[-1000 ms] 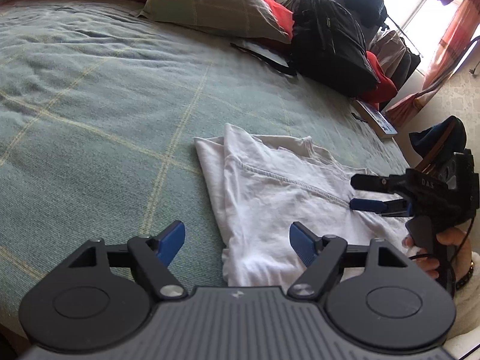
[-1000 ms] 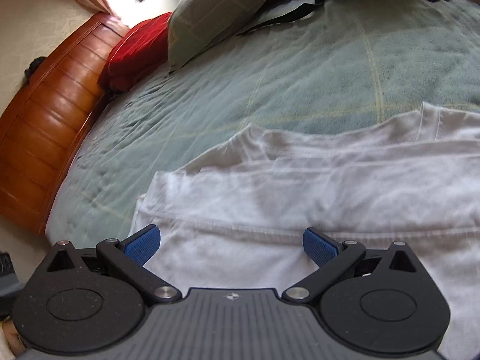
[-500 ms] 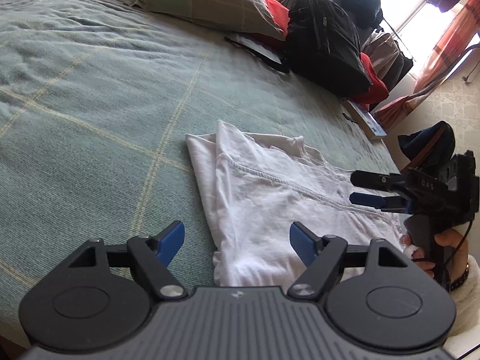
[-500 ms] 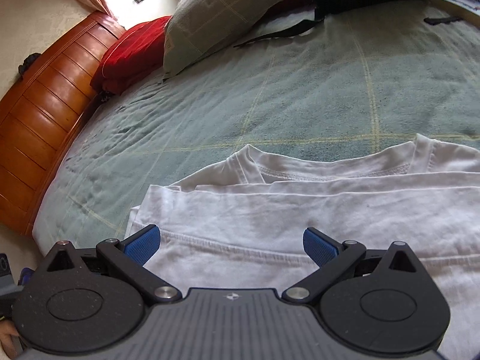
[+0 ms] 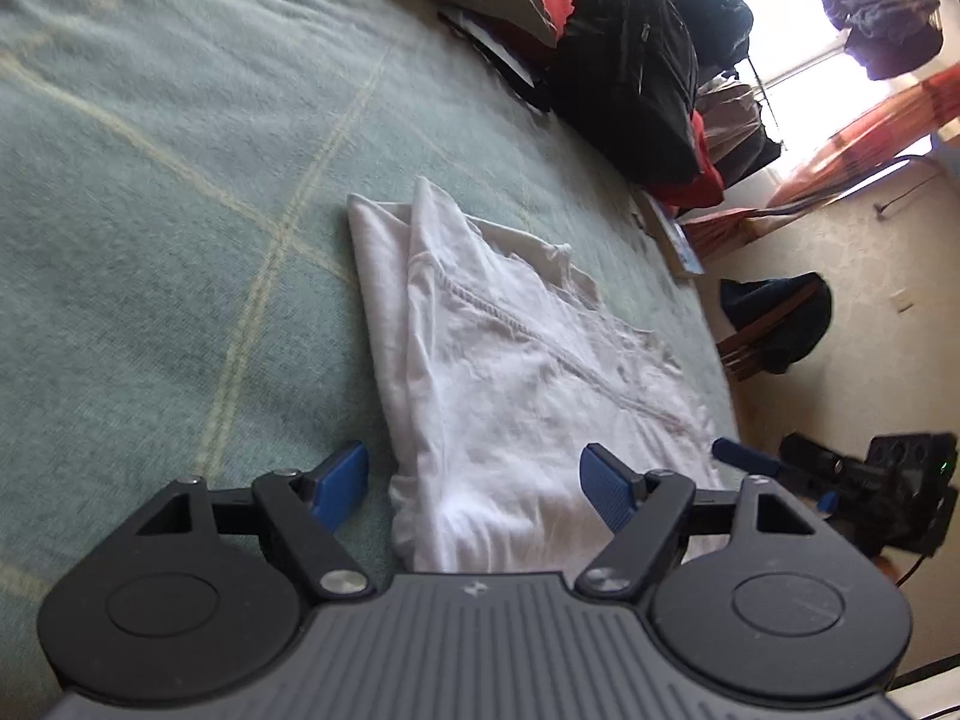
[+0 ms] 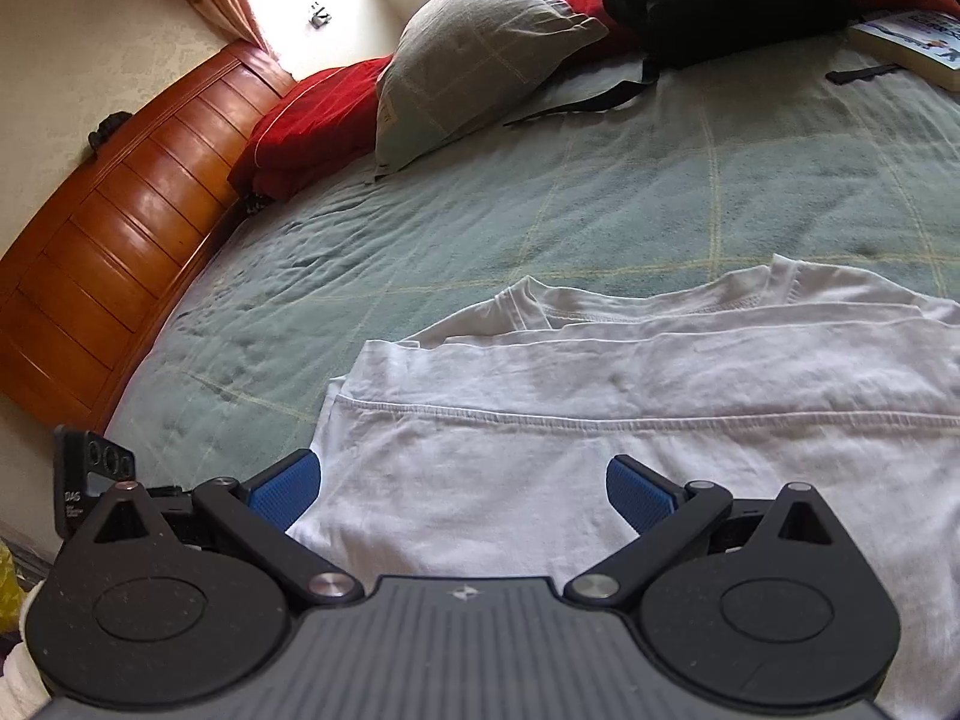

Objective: Fold clothes
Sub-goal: 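Lower the left tool to the folded shirt's edge and close on it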

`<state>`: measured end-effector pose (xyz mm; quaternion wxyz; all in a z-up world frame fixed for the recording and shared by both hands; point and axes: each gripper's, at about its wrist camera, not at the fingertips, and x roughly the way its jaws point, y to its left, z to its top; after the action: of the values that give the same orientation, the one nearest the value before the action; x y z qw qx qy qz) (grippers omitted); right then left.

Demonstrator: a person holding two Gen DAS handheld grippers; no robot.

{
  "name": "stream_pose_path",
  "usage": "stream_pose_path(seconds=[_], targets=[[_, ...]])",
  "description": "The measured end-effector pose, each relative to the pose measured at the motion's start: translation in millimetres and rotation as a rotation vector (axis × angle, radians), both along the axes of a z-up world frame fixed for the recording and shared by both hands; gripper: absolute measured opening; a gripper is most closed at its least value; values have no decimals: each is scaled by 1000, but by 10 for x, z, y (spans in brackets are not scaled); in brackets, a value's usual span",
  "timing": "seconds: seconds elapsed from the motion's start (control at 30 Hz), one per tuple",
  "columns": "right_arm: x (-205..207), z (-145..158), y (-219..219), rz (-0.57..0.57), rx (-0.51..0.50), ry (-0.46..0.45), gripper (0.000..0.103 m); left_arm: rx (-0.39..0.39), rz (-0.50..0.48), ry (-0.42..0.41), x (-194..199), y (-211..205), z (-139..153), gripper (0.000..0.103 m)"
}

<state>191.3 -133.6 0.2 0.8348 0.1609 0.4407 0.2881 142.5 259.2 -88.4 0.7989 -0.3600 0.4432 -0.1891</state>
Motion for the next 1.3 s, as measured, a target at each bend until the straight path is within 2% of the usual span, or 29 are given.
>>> stream_pose_path(seconds=[0.07,0.27,0.33,0.53,0.67,0.77,0.83,0.9,0.93,1.07,1.13,1.17,1.3], targets=[[14,-3,0,-8,1,0,103,-35,-8,2,129,25,-43,77],[57,-20,38,-12,17,1,103,-72,-22,-11,471,-36,-100,77],[65,-47,50,-8,18,8,103,-58,-42,-19,429,-81,-80,77],[63,-74,39,17,26,8,103,-99,-114,-12,77,-114,-80,77],[73,-91,49,28,33,9,103,-126,-100,0,257,-104,-151,76],[61,-101,46,35,46,13,103,-142,-89,5,433,-120,-195,72],[52,-110,31,30,53,13,103,-138,-85,11,495,-142,-206,67],[57,-126,7,23,56,18,103,-119,-90,15,439,-133,-212,54],[59,-134,-9,23,56,20,103,-120,-96,21,387,-111,-227,51],[50,-129,-63,31,58,13,103,-145,-67,73,289,23,-375,16],[48,-121,-84,35,60,6,103,-148,-48,105,329,46,-435,13],[48,-118,-94,36,61,3,103,-125,-52,104,349,17,-412,13],[43,-143,-125,35,66,5,103,34,-63,85,341,-156,-182,11]])
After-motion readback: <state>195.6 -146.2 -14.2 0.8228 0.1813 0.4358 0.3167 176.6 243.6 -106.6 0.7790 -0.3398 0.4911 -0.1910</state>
